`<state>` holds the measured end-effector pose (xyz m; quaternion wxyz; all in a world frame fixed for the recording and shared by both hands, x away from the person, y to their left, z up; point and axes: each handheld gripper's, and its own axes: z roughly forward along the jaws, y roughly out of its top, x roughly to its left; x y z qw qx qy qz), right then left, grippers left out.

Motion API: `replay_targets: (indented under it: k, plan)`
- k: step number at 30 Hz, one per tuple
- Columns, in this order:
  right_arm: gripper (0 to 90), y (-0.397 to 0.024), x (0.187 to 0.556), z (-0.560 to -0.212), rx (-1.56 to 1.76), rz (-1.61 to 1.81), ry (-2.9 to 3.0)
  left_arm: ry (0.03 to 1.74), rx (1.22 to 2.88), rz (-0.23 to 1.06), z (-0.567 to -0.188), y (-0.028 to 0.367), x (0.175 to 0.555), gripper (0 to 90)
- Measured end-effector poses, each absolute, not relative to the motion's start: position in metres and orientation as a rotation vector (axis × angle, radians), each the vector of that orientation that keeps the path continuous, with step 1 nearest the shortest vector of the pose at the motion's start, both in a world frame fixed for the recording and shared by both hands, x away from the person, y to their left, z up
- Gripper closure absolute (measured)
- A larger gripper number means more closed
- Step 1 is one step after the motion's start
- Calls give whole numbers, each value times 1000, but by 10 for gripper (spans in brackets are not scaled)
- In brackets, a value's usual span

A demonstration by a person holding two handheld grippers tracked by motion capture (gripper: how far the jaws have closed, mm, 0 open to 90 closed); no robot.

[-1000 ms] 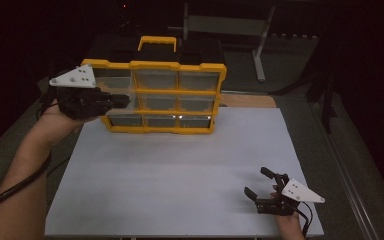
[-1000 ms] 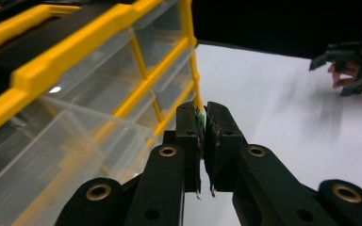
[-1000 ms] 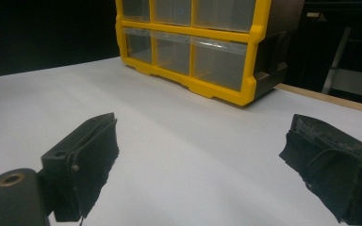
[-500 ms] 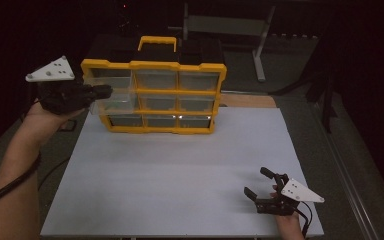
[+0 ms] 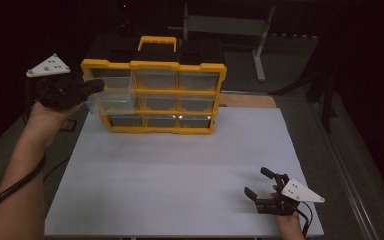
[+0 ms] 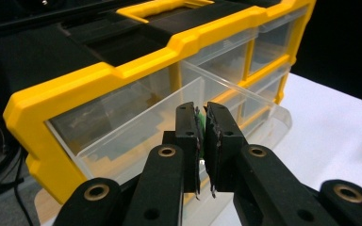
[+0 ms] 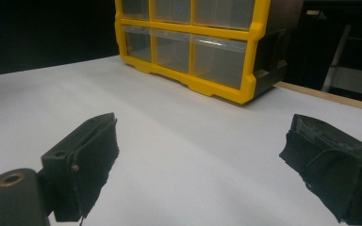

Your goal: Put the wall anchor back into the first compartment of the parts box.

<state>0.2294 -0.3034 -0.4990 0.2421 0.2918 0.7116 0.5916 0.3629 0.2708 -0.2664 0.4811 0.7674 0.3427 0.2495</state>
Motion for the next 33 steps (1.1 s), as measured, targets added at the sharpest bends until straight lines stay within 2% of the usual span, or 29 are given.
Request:
replay_targets:
  k: [2,4,5,8,11,12,15,16,17,18,19,20,22,33]
  plan:
    - [96,-304,229,-499,797,1617,1945,865,1843,597,-266,272,364,827]
    - [96,-304,229,-499,798,1618,1945,880,1840,591,-266,271,364,732]
    - [96,-303,229,-499,798,1617,1946,893,1843,585,-266,271,365,732]
    - [96,-303,229,-499,797,1616,1946,901,1840,576,-267,269,364,553]
    - [96,-304,229,-499,799,1616,1946,881,1831,550,-266,268,362,417]
    - [95,-304,229,-499,801,1615,1945,878,1832,560,-265,266,360,337]
    - [96,-303,229,-499,799,1615,1945,853,1839,538,-263,264,356,264]
    - [96,-303,229,-499,799,1616,1945,837,1843,512,-262,263,355,224]
    - [96,-304,229,-499,798,1616,1945,819,1849,486,-262,263,353,123]
    - [95,-304,229,-499,800,1614,1945,804,1858,484,-262,262,351,82]
    - [95,-304,229,-499,800,1614,1945,775,1867,453,-262,263,349,82]
    - [96,-304,229,-499,799,1615,1945,748,1868,436,-262,263,347,31]
    - [96,-303,229,-499,795,1614,1942,734,1865,424,-262,264,343,8]
    - [95,-303,228,-498,799,1610,1941,650,1870,420,-274,263,309,6]
